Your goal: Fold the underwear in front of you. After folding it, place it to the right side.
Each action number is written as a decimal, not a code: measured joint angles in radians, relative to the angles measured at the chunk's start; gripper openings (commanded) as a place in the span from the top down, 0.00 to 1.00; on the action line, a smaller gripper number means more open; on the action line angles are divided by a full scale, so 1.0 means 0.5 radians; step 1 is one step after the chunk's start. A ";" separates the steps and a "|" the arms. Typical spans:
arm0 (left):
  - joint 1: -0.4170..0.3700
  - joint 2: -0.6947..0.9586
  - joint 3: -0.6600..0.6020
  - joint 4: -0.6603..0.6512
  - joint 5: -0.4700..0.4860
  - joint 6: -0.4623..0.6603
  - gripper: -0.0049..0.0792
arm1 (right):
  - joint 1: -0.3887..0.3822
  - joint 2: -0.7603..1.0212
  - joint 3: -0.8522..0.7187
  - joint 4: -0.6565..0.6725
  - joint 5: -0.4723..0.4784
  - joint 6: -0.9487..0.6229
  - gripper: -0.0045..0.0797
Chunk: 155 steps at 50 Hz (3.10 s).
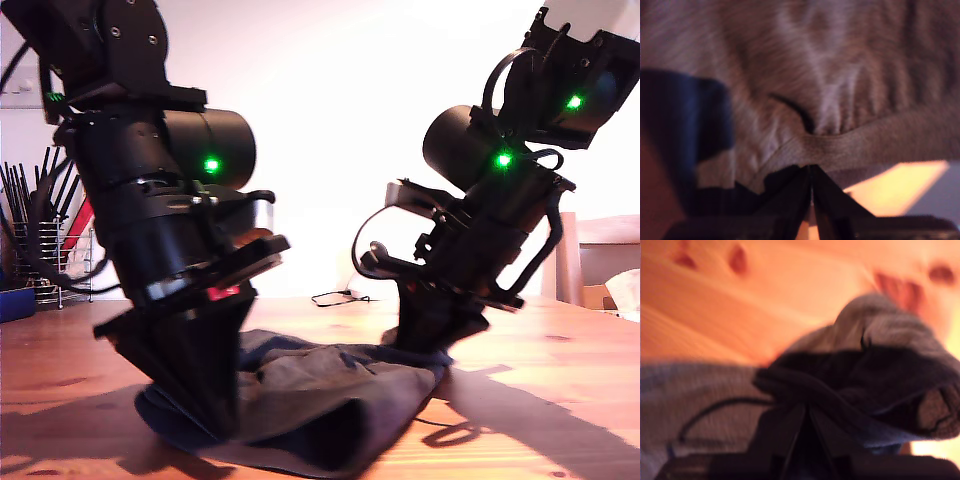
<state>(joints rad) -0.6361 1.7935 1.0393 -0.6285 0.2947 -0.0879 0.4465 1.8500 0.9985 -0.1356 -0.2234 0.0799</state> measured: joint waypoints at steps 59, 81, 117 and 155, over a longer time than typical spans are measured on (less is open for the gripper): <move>0.304 -0.025 0.058 -0.185 -0.153 0.914 0.97 | 0.158 -0.011 0.201 -0.325 0.552 0.766 0.96; 0.385 -0.242 0.259 -0.396 0.249 0.558 0.97 | 0.158 -0.011 0.392 -0.513 0.145 0.568 0.96; 0.152 0.188 0.258 0.247 0.369 0.166 0.97 | -0.104 -0.011 0.648 -0.764 -0.005 0.060 0.96; -0.067 0.186 0.347 -0.591 -0.758 0.684 0.97 | -0.172 -0.011 0.787 -0.839 -0.008 -0.052 0.96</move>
<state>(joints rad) -0.6697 1.8866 1.2129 -0.9241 -0.0845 0.2539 0.3607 1.8442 1.3922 -0.5552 -0.2276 0.0540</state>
